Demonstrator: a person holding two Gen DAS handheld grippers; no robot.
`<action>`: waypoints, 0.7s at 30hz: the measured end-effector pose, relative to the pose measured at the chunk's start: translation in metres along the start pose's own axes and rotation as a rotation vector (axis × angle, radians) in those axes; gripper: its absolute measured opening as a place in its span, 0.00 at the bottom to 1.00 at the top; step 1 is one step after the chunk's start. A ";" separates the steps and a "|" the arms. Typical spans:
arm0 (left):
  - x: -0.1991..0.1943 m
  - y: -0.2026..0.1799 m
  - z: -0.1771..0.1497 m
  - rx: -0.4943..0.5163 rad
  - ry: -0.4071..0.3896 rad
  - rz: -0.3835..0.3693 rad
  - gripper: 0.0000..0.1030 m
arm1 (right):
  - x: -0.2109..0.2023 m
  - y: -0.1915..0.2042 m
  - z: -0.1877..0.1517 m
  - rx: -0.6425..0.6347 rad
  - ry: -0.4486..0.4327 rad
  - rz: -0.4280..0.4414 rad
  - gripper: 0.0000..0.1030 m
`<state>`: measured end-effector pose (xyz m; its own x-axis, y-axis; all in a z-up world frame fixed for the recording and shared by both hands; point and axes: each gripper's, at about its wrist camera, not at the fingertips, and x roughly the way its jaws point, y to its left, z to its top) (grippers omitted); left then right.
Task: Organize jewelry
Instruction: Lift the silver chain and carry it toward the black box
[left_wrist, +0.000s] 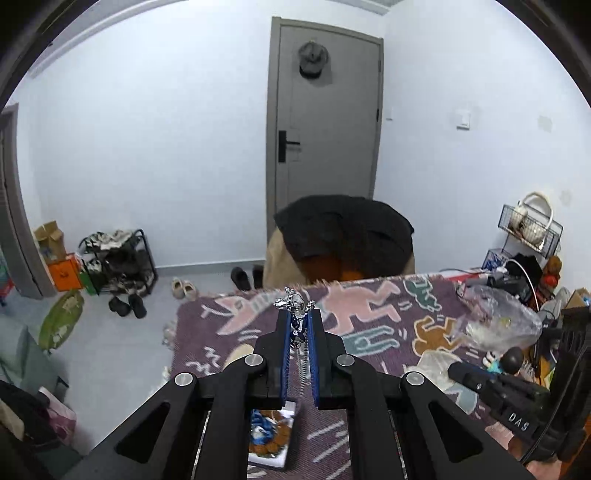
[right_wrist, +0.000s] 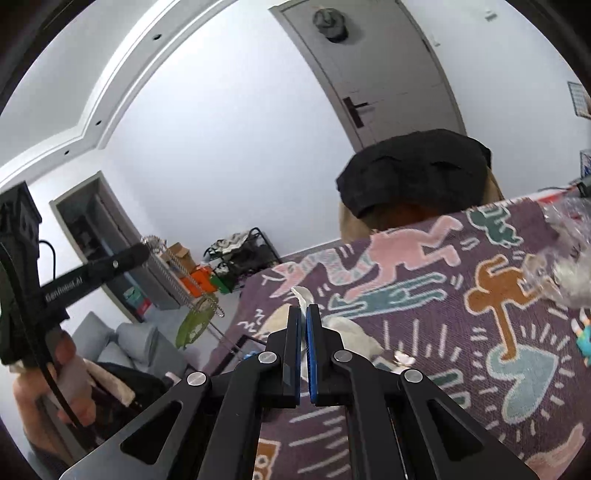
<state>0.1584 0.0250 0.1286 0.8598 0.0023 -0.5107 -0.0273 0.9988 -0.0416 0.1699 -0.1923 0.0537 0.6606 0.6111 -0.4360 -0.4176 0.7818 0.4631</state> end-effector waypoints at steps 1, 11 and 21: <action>-0.001 0.002 0.001 0.000 -0.004 0.005 0.09 | 0.001 0.004 0.000 -0.006 0.003 0.005 0.06; 0.003 0.024 -0.009 -0.026 0.010 0.023 0.09 | 0.015 0.038 -0.003 -0.062 0.035 0.031 0.06; 0.047 0.049 -0.056 -0.102 0.121 0.011 0.09 | 0.047 0.061 -0.014 -0.099 0.093 0.037 0.06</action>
<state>0.1688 0.0716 0.0544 0.7916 0.0009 -0.6110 -0.0935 0.9884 -0.1197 0.1669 -0.1142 0.0508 0.5848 0.6448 -0.4921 -0.5031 0.7642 0.4035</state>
